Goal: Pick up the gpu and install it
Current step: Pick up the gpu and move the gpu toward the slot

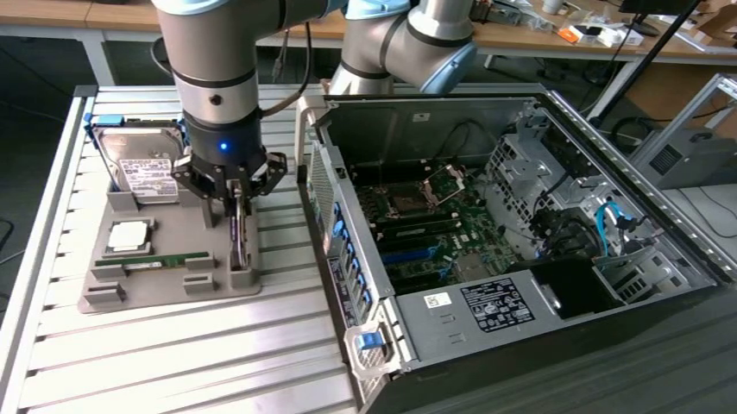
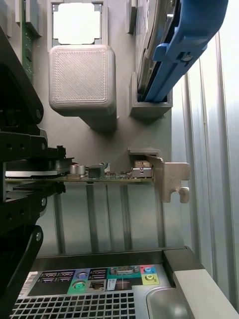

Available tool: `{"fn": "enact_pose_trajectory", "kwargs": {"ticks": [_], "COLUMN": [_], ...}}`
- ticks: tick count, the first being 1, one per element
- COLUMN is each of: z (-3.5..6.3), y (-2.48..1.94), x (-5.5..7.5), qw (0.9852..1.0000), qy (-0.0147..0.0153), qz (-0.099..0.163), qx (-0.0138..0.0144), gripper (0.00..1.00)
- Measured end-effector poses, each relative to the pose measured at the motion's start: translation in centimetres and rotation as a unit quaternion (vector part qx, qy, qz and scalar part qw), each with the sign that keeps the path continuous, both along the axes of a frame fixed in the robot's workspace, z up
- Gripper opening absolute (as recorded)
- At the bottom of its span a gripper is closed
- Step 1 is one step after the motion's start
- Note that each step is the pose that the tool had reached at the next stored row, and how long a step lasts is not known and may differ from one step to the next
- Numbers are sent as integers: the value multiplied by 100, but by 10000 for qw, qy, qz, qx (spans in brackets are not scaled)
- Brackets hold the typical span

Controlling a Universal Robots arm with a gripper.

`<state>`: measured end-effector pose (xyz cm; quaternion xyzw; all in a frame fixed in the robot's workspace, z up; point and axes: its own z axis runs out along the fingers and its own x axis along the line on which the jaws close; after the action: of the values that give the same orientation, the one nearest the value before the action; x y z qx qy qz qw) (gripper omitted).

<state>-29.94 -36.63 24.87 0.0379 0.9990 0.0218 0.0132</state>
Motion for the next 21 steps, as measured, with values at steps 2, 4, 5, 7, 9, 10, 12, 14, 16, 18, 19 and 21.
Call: {"fn": "enact_pose_trajectory", "kwargs": {"ticks": [2,4,5,7,9,10,12,14,16,18,19,21], "z": [10,22,29,42,59,64,74,86,100,113,120,139], "y": [0,0,0,0,0,0,0,0,0,0,0,0], "x": [-1,0,0,0,0,0,-1,0,0,0,0,0], "qw": [10000,10000,10000,10000,10000,10000,10000,10000,10000,10000,10000,10000], "qy": [1,1,1,1,1,1,1,1,1,1,1,1], "qz": [0,0,0,0,0,0,0,0,0,0,0,0], "qx": [-1,0,-1,-1,0,0,-1,-1,-1,0,-1,-1], "gripper": [30,30,30,30,30,30,30,30,30,30,30,30]}}
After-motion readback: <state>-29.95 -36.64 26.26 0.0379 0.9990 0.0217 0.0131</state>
